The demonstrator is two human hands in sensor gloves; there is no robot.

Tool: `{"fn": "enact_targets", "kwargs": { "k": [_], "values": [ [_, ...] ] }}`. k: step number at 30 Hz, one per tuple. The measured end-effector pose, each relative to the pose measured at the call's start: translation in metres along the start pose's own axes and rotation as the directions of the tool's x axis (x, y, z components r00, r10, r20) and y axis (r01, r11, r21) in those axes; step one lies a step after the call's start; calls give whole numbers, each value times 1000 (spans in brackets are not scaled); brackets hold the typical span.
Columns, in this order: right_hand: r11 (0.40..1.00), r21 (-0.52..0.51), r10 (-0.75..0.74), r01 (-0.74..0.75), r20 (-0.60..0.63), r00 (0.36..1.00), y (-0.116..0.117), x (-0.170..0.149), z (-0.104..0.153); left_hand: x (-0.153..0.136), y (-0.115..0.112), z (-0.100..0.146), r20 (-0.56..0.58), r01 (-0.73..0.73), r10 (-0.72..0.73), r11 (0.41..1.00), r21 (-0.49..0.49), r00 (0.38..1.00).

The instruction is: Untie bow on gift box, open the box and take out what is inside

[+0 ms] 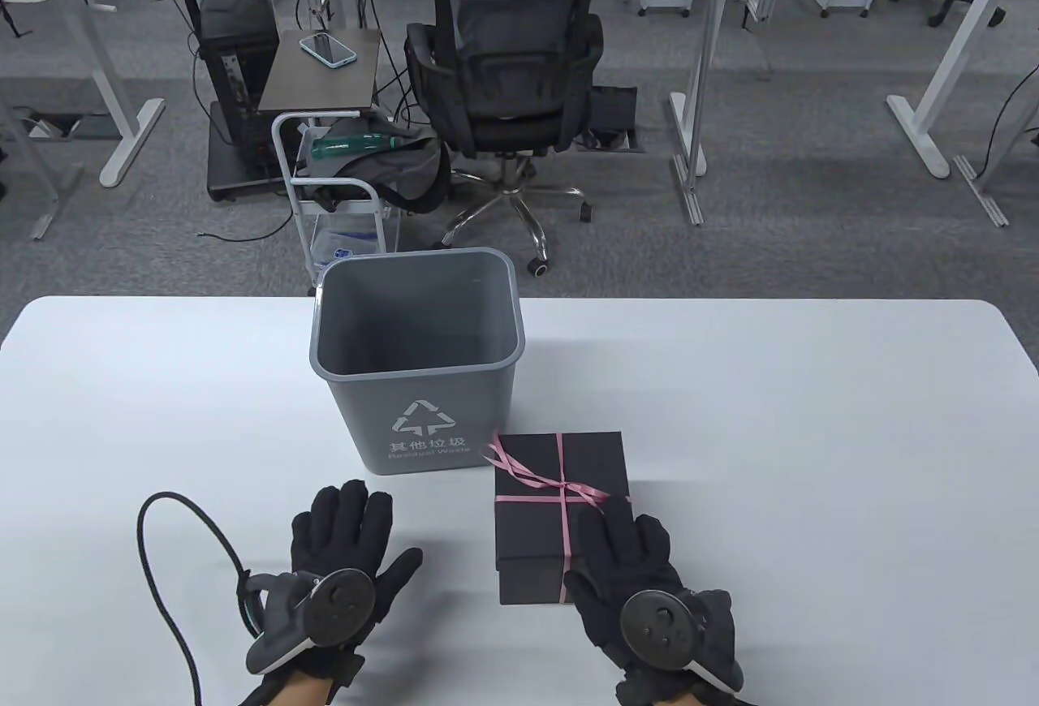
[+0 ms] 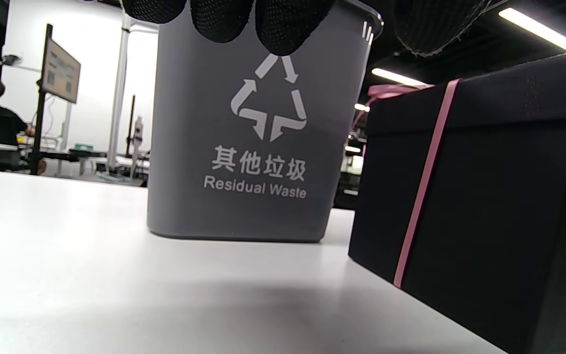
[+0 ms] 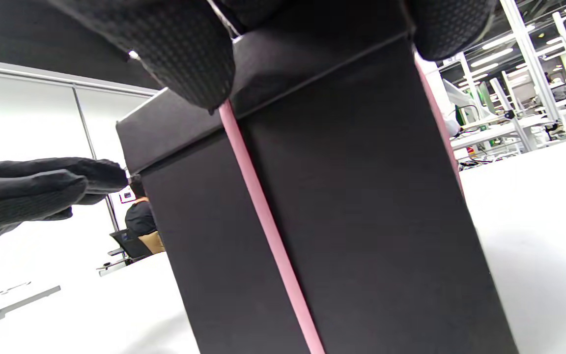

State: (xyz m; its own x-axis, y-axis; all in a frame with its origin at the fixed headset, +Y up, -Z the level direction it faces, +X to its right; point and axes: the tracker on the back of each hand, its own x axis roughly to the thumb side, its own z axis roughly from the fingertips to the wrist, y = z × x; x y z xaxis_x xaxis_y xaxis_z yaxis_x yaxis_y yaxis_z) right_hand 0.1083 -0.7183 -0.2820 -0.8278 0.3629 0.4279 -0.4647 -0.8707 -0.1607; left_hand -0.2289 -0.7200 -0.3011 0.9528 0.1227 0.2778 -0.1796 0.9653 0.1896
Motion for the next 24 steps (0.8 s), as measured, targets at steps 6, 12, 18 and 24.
{"fn": "enact_targets", "kwargs": {
  "k": [6,12,18,24],
  "values": [
    [999,2,34,-34,48,998,7,15,3,2,3,0,-10,27,-27,999,38,1000],
    [998,-6,65,-65,73,995,15,24,1,6,14,0,-26,72,-69,993,97,997],
    [998,-14,66,-65,92,994,18,28,1,21,31,1,-16,176,-178,951,255,984],
    [998,-19,69,-68,101,993,20,32,1,51,52,-19,152,245,-305,914,322,940]
  ]
}}
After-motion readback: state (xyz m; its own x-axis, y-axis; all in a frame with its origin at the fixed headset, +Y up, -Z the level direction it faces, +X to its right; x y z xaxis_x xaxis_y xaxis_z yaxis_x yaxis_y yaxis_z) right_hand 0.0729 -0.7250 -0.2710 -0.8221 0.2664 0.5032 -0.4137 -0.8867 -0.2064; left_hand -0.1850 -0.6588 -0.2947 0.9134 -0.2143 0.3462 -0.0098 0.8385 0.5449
